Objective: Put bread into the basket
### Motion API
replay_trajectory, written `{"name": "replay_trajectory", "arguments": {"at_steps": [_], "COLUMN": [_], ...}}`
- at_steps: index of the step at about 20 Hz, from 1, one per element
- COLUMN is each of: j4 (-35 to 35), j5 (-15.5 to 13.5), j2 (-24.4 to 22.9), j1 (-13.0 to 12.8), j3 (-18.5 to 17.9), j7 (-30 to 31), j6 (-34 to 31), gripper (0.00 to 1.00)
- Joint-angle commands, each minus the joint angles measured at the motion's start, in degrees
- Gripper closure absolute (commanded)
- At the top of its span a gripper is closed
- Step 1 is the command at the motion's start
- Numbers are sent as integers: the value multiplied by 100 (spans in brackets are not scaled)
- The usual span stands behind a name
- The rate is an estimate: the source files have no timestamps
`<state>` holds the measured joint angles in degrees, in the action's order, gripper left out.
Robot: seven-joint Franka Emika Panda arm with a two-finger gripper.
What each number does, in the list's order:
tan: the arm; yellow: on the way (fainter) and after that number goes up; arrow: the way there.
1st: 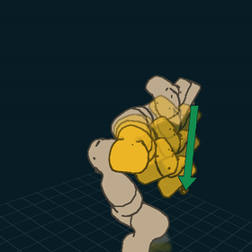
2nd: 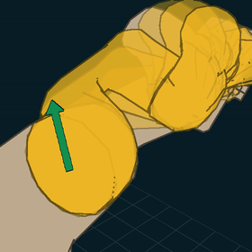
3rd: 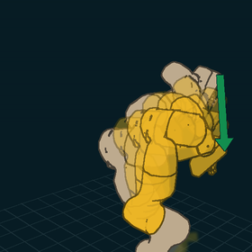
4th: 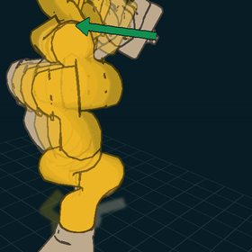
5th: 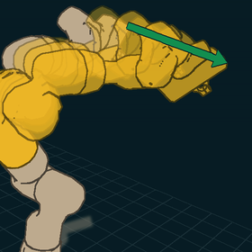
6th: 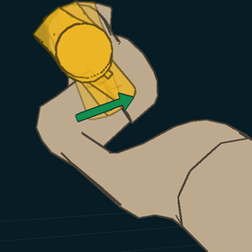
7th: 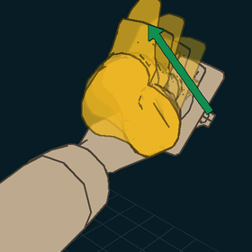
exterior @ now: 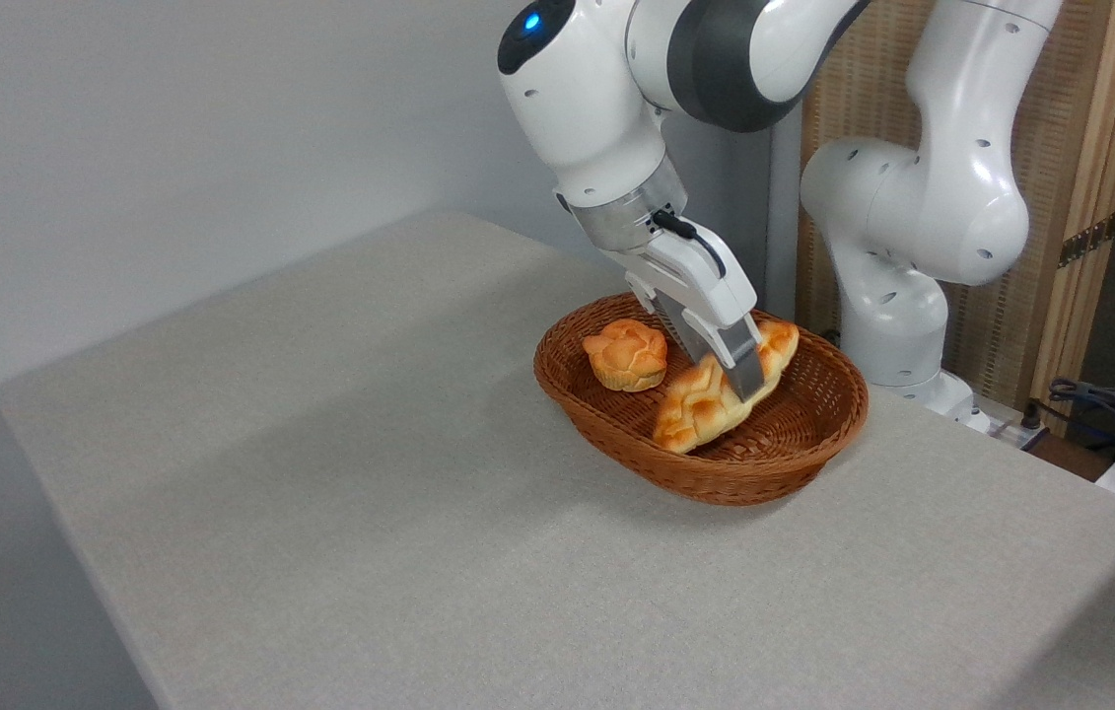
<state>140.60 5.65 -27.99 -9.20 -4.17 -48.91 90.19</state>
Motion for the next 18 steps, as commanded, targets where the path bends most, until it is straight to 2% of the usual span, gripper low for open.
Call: {"name": "replay_trajectory", "arguments": {"at_steps": [1,4,7,10,15,16,18], "j4": [-41,-93,-663,-1786,-3834,-4134,-4496], "j5": [-64,-72,-116,-450,-573,-678,-1038], "j2": [13,13,170,696,1873,2076,2323], "j1": [-12,-3,23,49,67,58,67], "j3": [-48,-57,-48,-110,-189,-346,-435], "j7": [-75,-75,-66,-84,-31,-22,56], "j6": [61,87,87,61,78,78,78], "gripper": [0,0,0,0,0,0,0]}}
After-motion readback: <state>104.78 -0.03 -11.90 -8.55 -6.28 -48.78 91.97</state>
